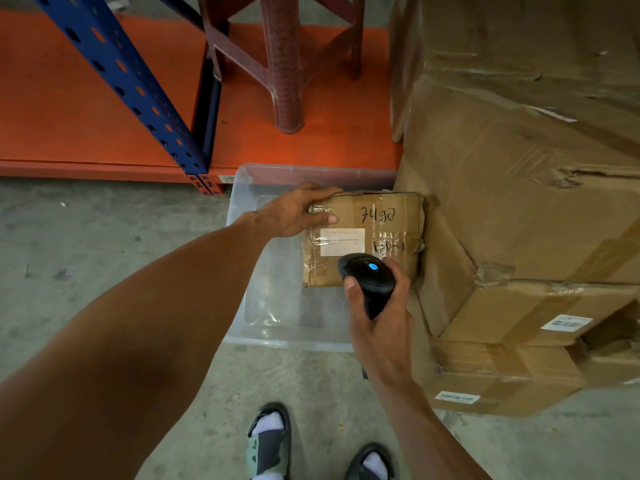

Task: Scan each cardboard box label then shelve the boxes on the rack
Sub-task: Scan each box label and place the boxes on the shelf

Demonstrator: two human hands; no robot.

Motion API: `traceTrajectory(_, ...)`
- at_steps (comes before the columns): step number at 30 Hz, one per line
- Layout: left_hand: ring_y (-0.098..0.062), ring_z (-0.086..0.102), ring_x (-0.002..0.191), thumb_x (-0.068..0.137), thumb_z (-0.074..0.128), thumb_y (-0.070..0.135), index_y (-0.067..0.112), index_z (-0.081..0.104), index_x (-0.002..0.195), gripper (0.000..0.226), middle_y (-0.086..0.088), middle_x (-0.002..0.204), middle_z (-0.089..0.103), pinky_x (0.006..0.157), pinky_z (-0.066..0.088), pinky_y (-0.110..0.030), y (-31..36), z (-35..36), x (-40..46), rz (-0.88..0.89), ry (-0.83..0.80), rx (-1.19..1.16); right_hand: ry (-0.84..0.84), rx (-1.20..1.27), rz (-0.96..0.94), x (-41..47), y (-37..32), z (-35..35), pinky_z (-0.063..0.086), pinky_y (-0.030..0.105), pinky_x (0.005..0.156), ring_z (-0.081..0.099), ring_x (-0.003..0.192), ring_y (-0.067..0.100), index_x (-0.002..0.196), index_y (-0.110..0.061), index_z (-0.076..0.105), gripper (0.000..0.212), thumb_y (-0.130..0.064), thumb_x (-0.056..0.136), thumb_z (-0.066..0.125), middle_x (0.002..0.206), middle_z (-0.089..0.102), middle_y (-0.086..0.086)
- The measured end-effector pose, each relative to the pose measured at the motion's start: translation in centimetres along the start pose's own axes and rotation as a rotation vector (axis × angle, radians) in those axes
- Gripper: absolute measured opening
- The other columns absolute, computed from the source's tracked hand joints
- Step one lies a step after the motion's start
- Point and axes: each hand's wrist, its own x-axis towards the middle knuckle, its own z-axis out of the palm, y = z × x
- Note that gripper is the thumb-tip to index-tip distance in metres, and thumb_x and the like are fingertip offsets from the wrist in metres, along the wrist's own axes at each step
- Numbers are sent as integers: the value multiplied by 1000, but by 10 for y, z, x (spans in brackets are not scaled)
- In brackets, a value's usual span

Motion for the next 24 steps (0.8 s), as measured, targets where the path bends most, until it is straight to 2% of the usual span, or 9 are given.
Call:
traceTrajectory(4,-11,42,124,92,70,39,32,41,151,67,1,145,42,100,36,-22,0,-1,-1,-7,8,-25,-9,-9,-9,2,-1,3,55,19,92,66,111,-4,142,-44,42,58,-53,92,71,118,68,-26)
traceTrajectory(6,-10,41,123,91,71,40,33,42,151,67,3,145,42,96,35,-16,-1,3,-2,1,10,-21,-18,-19,-13,2,0,4,55,17,89,67,108,-4,143,-42,42,58,-47,94,73,115,69,-26)
traceTrajectory(8,-9,41,123,91,70,41,34,42,151,66,5,145,43,95,34,-12,-1,5,-3,6,19,-7,-8,-16,-15,2,-2,5,53,13,85,67,106,-7,141,-44,41,59,-51,92,72,113,68,-28)
traceTrajectory(10,-11,42,128,92,69,40,35,42,151,65,5,147,43,103,33,-20,-1,7,-4,1,35,-11,9,-7,-10,1,-4,6,50,7,80,66,103,-11,139,-46,39,60,-59,88,67,108,67,-33)
traceTrajectory(12,-12,42,130,92,70,39,34,43,151,65,5,147,44,107,31,-23,-1,8,-4,-6,48,-18,15,-6,-5,1,-4,6,49,5,77,65,101,-13,139,-47,39,59,-60,89,67,105,67,-38)
traceTrajectory(17,-16,42,134,93,68,40,32,40,152,66,2,148,43,108,31,-25,0,10,-5,-4,39,1,-22,-46,-21,2,-2,4,58,23,88,67,106,-6,144,-40,39,60,-46,95,72,114,68,-26)
traceTrajectory(21,-18,44,132,93,69,39,28,42,152,66,-1,147,44,107,35,-26,2,12,-8,19,38,2,-21,-59,-31,1,-7,4,58,39,97,67,115,7,148,-38,39,66,-47,92,74,126,70,-9)
traceTrajectory(24,-19,45,130,93,70,35,28,43,151,65,-2,144,47,110,36,-28,4,14,-10,28,43,-5,-11,-45,-31,1,-8,2,56,45,99,67,118,14,146,-37,40,67,-37,91,78,129,69,-4)
